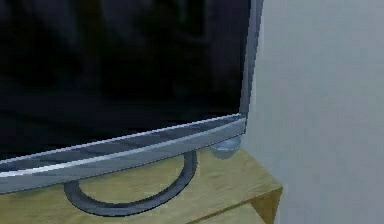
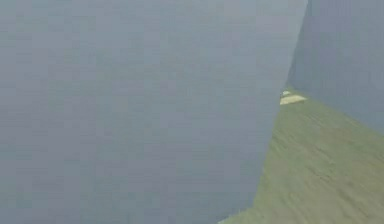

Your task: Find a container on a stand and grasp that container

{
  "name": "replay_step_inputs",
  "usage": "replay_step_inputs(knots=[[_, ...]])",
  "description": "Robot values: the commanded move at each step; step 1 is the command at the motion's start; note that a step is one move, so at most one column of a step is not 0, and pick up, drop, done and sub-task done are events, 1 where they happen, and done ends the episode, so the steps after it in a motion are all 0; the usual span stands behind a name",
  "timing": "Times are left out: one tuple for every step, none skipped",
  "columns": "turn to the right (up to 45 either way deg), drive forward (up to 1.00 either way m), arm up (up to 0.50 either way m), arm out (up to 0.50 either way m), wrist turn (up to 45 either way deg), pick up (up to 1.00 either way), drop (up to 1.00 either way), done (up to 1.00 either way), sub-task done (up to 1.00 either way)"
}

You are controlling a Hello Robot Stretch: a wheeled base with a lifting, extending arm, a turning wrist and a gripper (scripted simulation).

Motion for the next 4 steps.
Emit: replay_step_inputs(knots=[[45.0, 0.0, 0.0, 0.0, 0.0, 0.0, 0.0, 0.0, 0.0], [45.0, 0.0, 0.0, 0.0, 0.0, 0.0, 0.0, 0.0, 0.0], [45.0, 0.0, 0.0, 0.0, 0.0, 0.0, 0.0, 0.0, 0.0], [21.0, 0.0, 0.0, 0.0, 0.0, 0.0, 0.0, 0.0, 0.0]])
